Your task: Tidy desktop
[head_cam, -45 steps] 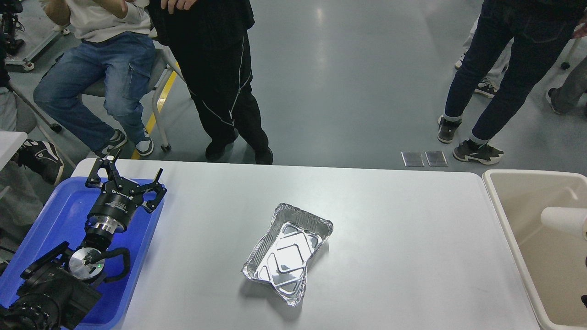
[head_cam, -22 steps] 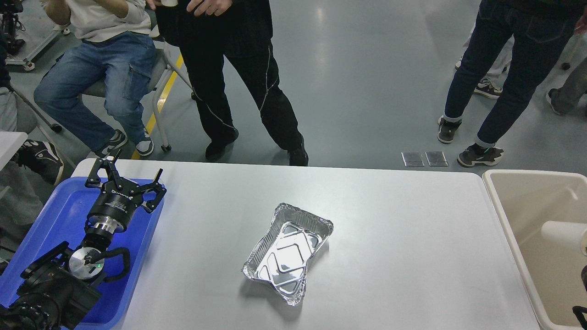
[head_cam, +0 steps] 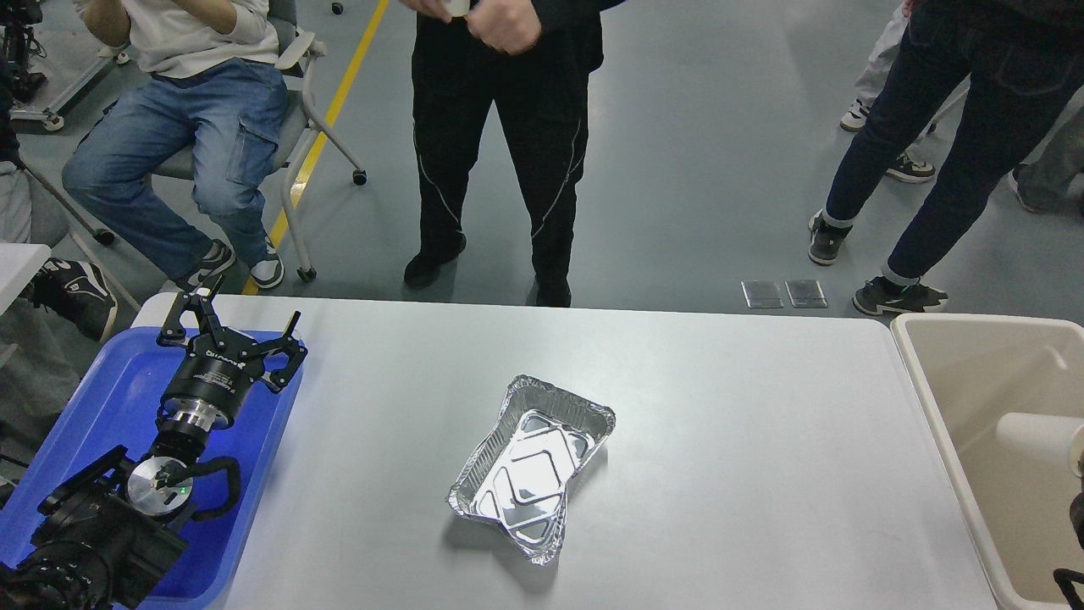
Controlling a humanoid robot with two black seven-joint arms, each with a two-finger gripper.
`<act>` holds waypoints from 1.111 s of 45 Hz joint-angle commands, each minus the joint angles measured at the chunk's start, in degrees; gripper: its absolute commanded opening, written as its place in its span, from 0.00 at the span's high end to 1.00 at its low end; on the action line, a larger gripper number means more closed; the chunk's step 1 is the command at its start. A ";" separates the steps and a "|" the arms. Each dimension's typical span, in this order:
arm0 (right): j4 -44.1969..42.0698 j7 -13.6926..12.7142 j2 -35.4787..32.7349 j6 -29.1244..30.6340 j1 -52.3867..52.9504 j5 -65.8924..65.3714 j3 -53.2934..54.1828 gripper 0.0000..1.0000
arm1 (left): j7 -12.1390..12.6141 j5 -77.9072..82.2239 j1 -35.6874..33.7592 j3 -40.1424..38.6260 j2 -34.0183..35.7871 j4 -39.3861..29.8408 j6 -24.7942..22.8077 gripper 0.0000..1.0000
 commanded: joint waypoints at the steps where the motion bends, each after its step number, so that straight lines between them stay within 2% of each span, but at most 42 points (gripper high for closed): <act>1: -0.01 -0.03 0.05 -0.04 -0.06 0.02 0.48 0.79 | 0.00 0.04 -0.02 0.00 0.00 0.00 0.00 0.00; 3: -0.01 0.06 0.13 -0.04 -0.06 0.02 0.48 0.70 | 0.00 -0.05 -0.02 0.00 0.00 0.00 0.00 0.00; 7: -0.10 0.06 0.13 -0.22 -0.06 0.02 0.48 0.42 | 0.00 0.04 -0.02 0.00 0.00 0.00 0.00 0.00; 12: -0.10 0.23 0.13 -0.22 -0.06 0.02 0.56 0.19 | 0.00 0.04 -0.02 0.00 0.00 0.00 0.00 0.00; 13: -0.19 0.49 0.05 -0.22 0.11 0.02 0.56 0.11 | 0.00 -0.05 -0.02 0.00 0.00 0.00 0.00 0.00; 16: -0.19 0.50 -0.04 -0.22 0.73 0.02 0.56 0.03 | 0.00 -0.05 -0.02 0.00 0.00 0.00 0.00 0.00; 28: -0.10 0.41 0.05 0.04 -0.41 -1.12 -3.21 0.00 | 0.00 -0.05 -0.02 0.00 0.00 0.00 0.00 0.00; 50: -0.19 0.41 -0.48 0.40 0.55 -1.12 -3.57 0.00 | 0.00 -0.05 0.07 0.00 0.00 0.00 0.00 0.00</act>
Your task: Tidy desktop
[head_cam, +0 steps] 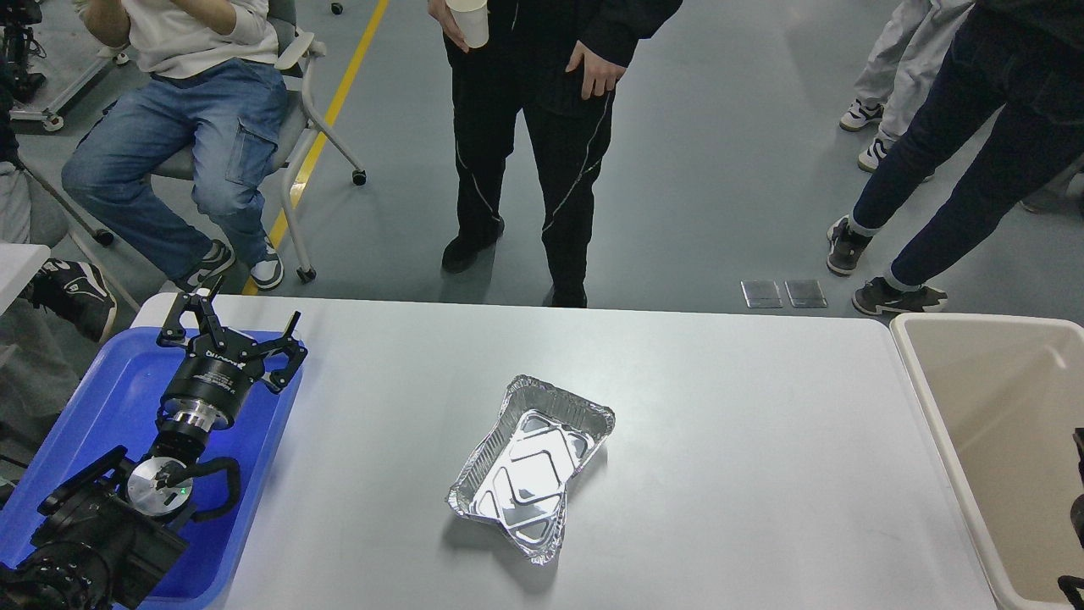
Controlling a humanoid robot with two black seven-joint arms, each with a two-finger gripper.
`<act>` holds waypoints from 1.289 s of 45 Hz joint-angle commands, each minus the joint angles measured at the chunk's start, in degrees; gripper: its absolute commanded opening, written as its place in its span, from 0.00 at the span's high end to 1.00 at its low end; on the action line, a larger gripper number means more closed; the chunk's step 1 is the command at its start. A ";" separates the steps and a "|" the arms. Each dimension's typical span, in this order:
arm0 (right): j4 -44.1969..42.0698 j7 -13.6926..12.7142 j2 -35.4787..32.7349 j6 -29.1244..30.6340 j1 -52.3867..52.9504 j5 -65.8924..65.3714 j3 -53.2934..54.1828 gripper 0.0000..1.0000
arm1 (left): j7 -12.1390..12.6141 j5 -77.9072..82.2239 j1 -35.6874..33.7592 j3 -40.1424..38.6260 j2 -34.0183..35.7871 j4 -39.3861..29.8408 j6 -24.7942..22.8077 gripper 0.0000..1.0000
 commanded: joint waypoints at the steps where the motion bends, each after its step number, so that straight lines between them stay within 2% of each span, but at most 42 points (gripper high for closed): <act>1: 0.03 0.01 -0.30 0.45 1.23 -0.07 -0.44 0.00 | 0.00 -0.02 0.02 0.00 0.00 0.00 0.00 0.00; 8: 0.29 0.01 -0.47 1.94 2.81 -0.07 -0.35 0.00 | 0.00 -0.02 0.02 0.00 0.00 0.00 0.00 0.00; 14: 0.73 0.01 -4.06 10.54 7.03 1.07 1.32 0.00 | 0.00 -0.02 -0.07 0.00 0.00 0.00 0.00 0.00; 18: 1.17 0.09 -4.69 13.71 7.82 1.51 4.30 0.00 | 0.00 -0.02 0.02 0.00 0.00 0.00 0.00 0.00; 24: 8.27 0.36 -7.49 17.93 8.35 2.84 13.61 0.00 | 0.00 -0.02 -0.07 0.00 0.00 0.00 0.00 0.00; 31: 27.51 0.62 -13.64 18.29 6.07 2.84 21.70 0.00 | 0.00 -0.02 0.02 0.00 0.00 0.00 0.00 0.00; 34: 34.98 1.58 -16.46 18.38 3.53 2.84 26.44 0.00 | 0.00 -0.02 -0.07 0.00 0.00 0.00 0.00 0.00; 40: 46.77 3.96 -16.73 18.38 -0.43 1.52 33.57 0.00 | 0.00 -0.02 0.02 0.00 0.00 0.00 0.00 0.00; 48: 48.46 8.09 -11.99 18.38 -1.14 1.34 34.81 0.00 | -0.09 -0.02 0.02 0.00 0.00 0.00 0.00 0.00; 58: 49.07 9.15 -8.39 17.59 -1.32 0.99 34.98 0.00 | 0.00 -0.02 -0.07 0.00 0.00 0.00 0.00 0.00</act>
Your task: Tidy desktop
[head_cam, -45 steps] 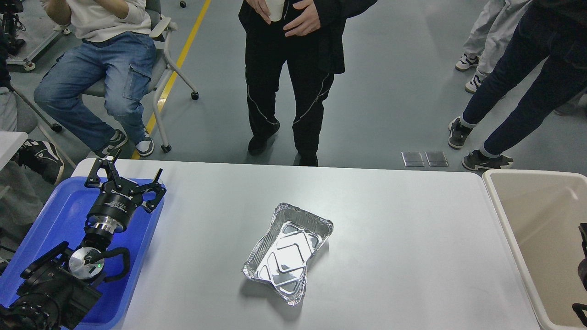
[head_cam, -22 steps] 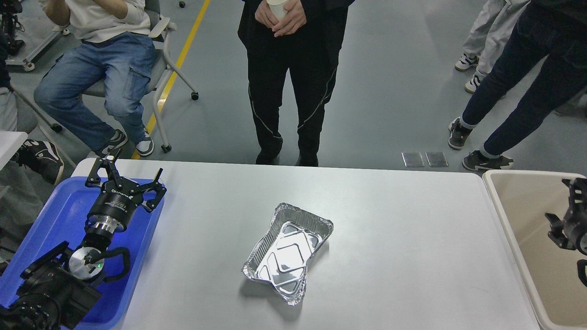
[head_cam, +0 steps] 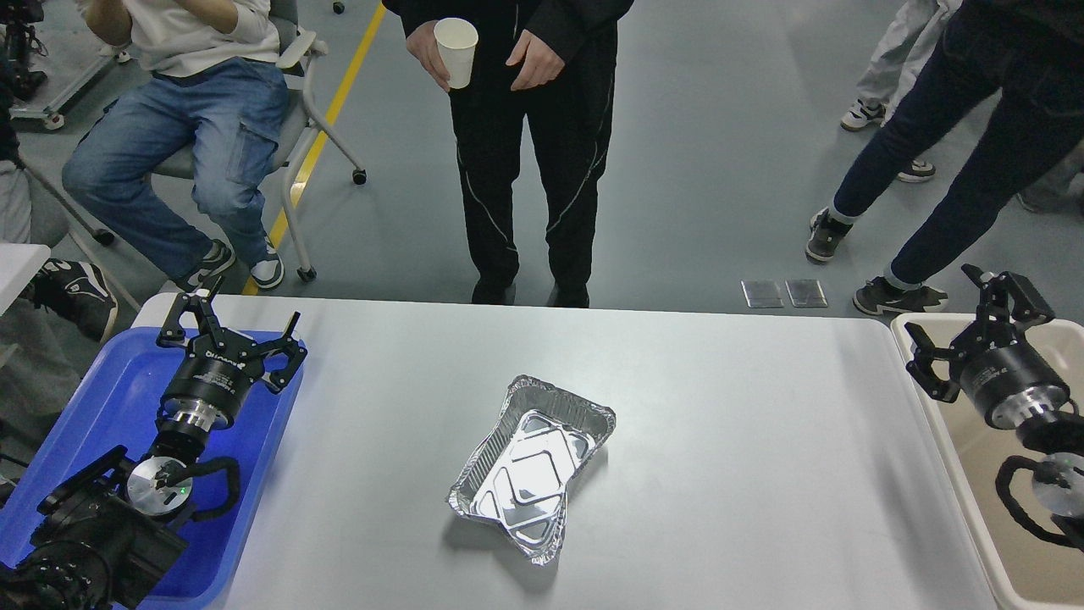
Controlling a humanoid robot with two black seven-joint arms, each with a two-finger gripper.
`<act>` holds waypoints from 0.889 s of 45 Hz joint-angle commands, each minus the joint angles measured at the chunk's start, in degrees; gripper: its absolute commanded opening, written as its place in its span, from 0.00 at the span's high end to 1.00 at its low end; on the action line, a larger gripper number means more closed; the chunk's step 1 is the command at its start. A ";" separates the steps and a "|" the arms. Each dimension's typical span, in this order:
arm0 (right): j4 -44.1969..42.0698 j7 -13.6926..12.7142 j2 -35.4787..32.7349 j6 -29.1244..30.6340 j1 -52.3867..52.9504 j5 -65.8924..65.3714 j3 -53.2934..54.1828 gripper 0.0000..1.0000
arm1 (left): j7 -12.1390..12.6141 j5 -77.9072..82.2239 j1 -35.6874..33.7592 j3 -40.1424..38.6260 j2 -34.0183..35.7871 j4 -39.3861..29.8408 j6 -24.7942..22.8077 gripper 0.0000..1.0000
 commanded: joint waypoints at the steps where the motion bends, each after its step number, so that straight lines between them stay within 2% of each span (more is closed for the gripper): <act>1: 4.39 2.07 3.51 -0.62 -1.13 -0.33 2.18 0.00 | 0.01 -0.01 -0.06 0.00 0.00 0.00 0.00 0.00; 7: 4.56 3.47 5.35 -1.14 -1.39 -0.33 2.36 0.00 | 0.01 -0.01 -0.06 0.00 0.00 0.00 0.00 0.00; 10: 4.57 4.70 7.37 -3.59 -1.83 -0.42 2.36 0.00 | 0.01 -0.01 -0.06 0.00 0.00 0.00 0.00 0.00; 12: 4.39 5.84 8.69 -5.88 -1.92 -0.68 2.44 0.00 | 0.01 -0.01 -0.06 0.00 0.00 0.00 0.00 0.00; 20: 3.87 11.56 11.33 -8.96 -2.01 -2.62 2.62 0.00 | 0.01 -0.01 -0.06 0.00 0.00 0.00 0.00 0.00; 22: 3.25 11.74 12.38 -11.33 -1.92 -2.62 2.62 0.00 | 0.01 -0.01 -0.06 0.00 0.00 0.00 0.00 0.00; 27: 0.97 12.70 13.18 -12.83 -1.92 -2.62 3.32 0.00 | 0.01 -0.01 -0.06 0.00 0.00 0.00 0.00 0.00; 30: 0.44 13.58 13.44 -12.83 -2.00 -2.62 3.41 0.00 | 0.01 -0.01 -0.06 0.00 0.00 0.00 0.00 0.00; 40: 1.31 13.58 13.53 -12.48 -3.76 -2.71 2.36 0.00 | 0.01 -0.01 0.03 0.00 0.00 0.00 0.00 0.00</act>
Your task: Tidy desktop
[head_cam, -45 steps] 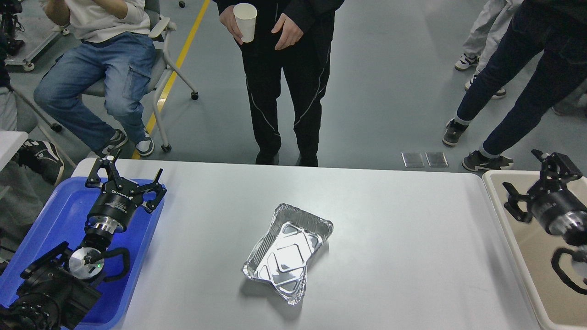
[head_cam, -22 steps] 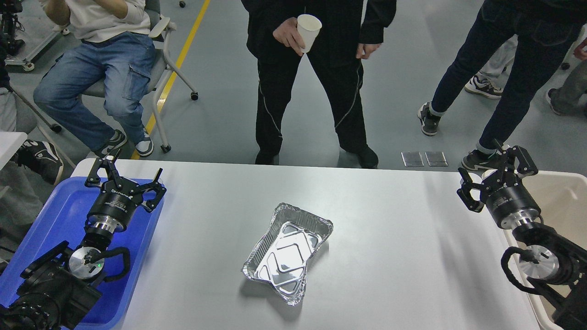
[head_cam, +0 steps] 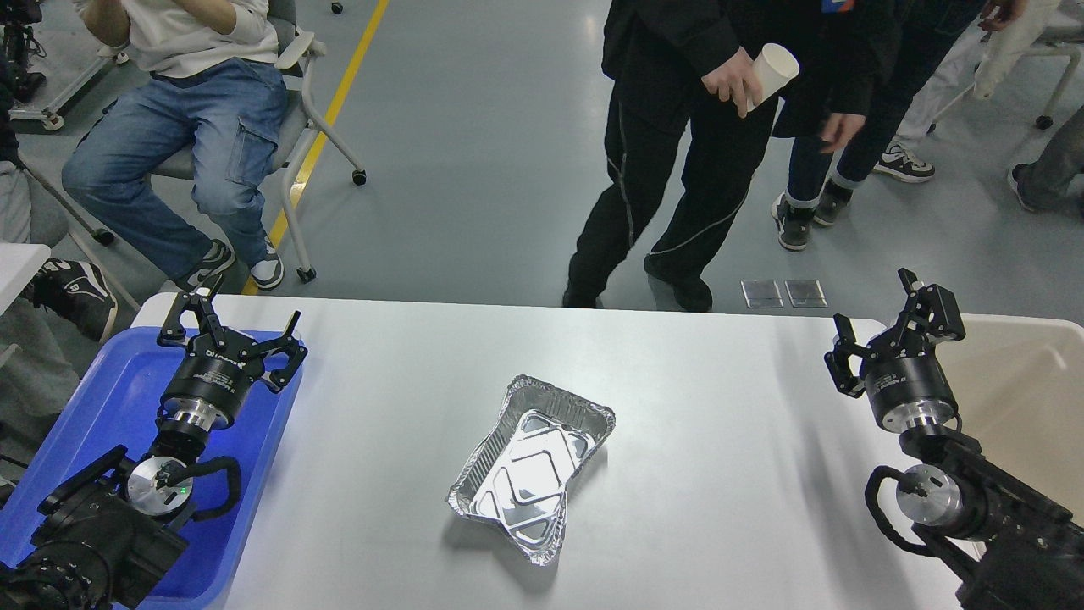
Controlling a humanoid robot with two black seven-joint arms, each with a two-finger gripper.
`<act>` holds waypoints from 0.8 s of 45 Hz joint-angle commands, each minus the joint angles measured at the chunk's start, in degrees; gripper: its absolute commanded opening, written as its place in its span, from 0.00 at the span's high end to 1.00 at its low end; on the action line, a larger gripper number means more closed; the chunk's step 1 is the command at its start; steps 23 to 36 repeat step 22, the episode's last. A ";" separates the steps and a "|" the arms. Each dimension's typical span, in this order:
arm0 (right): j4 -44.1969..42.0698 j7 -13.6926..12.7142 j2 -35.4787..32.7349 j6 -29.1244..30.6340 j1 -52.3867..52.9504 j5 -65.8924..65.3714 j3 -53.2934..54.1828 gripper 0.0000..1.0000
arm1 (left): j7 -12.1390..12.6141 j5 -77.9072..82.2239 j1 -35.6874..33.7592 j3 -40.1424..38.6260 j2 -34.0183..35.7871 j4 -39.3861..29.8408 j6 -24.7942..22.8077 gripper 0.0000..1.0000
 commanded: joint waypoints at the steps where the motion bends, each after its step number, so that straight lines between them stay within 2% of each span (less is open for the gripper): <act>1: -0.21 1.26 1.09 -0.79 -1.33 -0.22 -0.27 0.00 | 0.00 0.00 -0.01 0.00 0.00 0.00 0.00 0.00; 11: 3.13 1.26 2.94 -1.57 -1.68 -1.80 -0.54 0.00 | 0.00 0.00 0.08 0.00 0.00 0.00 0.00 0.00; 36: 3.31 1.26 2.67 -1.57 -2.03 -3.56 -0.54 0.00 | 0.00 0.00 0.08 0.00 0.09 0.00 0.00 0.00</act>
